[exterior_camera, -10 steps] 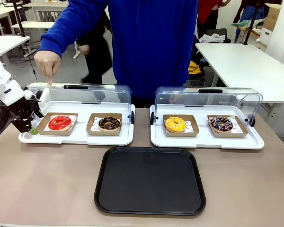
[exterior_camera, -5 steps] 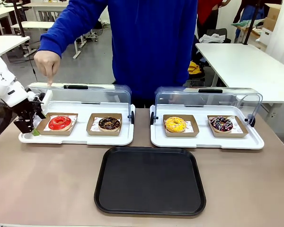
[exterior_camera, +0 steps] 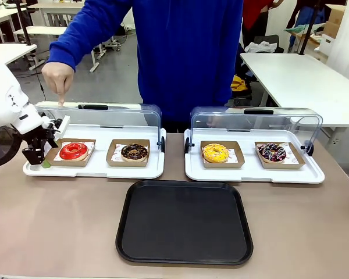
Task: Move the first donut from the left to the tray.
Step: Pick up the Paper togo box containing the Donut indicated by the person and place it on the Handle tray.
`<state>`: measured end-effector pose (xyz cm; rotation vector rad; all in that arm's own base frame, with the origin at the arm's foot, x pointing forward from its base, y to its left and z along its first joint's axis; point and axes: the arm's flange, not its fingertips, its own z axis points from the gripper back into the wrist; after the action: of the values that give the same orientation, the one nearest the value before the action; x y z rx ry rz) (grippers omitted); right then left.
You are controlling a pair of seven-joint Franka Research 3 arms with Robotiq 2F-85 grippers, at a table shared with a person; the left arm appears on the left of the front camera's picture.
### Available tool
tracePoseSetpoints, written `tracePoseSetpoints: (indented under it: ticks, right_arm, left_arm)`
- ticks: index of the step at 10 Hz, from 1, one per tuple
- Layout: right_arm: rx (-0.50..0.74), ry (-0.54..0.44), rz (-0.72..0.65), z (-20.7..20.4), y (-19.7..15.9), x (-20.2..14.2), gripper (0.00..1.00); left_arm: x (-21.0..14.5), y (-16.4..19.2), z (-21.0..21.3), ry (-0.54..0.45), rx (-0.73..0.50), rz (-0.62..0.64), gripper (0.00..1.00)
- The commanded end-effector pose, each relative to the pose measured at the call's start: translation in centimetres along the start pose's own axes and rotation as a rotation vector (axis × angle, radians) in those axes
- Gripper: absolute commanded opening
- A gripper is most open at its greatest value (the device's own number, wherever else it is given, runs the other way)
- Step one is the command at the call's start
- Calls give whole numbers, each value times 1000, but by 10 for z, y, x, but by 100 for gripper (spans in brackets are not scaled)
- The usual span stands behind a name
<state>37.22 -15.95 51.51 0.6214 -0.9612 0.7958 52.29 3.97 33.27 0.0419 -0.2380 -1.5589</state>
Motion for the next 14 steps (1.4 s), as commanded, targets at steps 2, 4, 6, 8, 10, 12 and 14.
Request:
tracePoseSetpoints:
  ticks: [2, 4, 6, 8, 10, 12, 14]
  right_arm:
    - [-1, -33, 25, -1, -3, 2, 100]
    - [-1, -33, 25, -1, -3, 2, 100]
    - [-1, -33, 25, -1, -3, 2, 100]
    - [-1, -33, 25, -1, -3, 2, 100]
    - [-1, -33, 25, -1, -3, 2, 100]
    - [-1, -33, 25, -1, -3, 2, 100]
    - [-1, -33, 25, -1, -3, 2, 100]
  left_arm:
    - [-2, 7, -6, 33, -3, 11, 100]
    - [-3, 8, -12, 40, -14, 9, 100]
    - [-3, 10, -16, 39, -26, 6, 100]
    - [-3, 11, -18, 37, -27, 3, 100]
    - [-3, 11, -18, 37, -28, 2, 43]
    - [-4, 10, -16, 42, -44, -8, 0]
    - [-4, 10, -16, 47, -54, -15, 0]
